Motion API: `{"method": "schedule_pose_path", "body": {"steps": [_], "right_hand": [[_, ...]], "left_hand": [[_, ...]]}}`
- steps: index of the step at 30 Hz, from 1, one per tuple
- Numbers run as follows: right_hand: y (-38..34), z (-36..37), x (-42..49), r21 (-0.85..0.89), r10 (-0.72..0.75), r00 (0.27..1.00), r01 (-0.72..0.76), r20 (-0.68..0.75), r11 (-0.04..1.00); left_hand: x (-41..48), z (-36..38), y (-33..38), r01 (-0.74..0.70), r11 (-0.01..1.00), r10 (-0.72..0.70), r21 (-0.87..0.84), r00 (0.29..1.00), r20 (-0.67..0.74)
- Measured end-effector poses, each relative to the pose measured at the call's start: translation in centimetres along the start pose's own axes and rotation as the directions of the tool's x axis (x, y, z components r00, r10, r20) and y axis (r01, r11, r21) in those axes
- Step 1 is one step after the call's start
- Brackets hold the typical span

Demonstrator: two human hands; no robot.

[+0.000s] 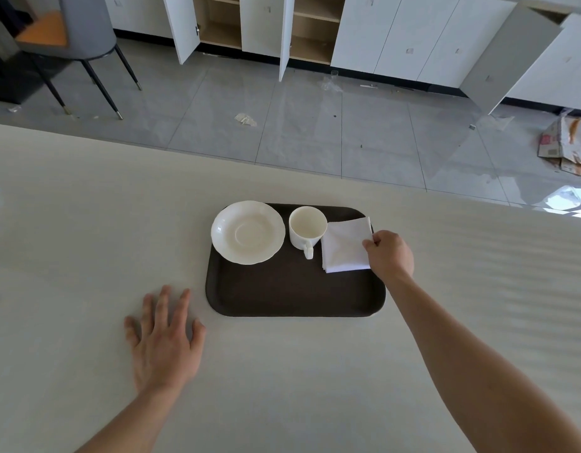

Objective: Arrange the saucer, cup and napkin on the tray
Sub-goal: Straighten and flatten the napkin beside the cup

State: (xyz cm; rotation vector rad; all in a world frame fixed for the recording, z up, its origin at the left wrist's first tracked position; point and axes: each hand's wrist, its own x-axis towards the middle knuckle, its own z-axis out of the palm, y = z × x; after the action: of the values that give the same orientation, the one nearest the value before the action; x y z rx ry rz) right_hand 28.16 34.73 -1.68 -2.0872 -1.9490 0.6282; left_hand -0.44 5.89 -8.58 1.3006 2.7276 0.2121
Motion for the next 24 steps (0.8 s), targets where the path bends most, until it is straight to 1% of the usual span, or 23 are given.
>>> {"method": "schedule_pose_path", "body": {"steps": [9,15,17,20,24], "right_hand": [[0.2,0.5,-0.1,-0.003,-0.018,0.999,0.018,-0.049,1.0],[0.8,0.3,-0.6,0.038,-0.038,0.996,0.041,-0.084,0.998],[1.1,0.3,-0.9,0.039,-0.081,0.992,0.085,-0.1,0.996],[1.5,0.5,-1.6,0.029,-0.173,0.981,0.176,-0.083,0.984],[1.7,0.8,-2.6,-0.095,-0.357,0.934,0.352,-0.032,0.931]], "left_hand": [[0.0,0.0,0.0,0.002,1.0,-0.002,0.009,1.0,-0.001],[-0.1,-0.2,0.2,0.003,1.0,-0.003,0.008,1.0,0.001],[-0.1,-0.1,0.2,0.002,1.0,-0.002,0.004,1.0,-0.002],[0.0,-0.1,0.1,-0.001,1.0,0.001,0.006,1.0,-0.003],[0.0,0.0,0.0,-0.002,1.0,0.002,0.016,1.0,0.008]]}}
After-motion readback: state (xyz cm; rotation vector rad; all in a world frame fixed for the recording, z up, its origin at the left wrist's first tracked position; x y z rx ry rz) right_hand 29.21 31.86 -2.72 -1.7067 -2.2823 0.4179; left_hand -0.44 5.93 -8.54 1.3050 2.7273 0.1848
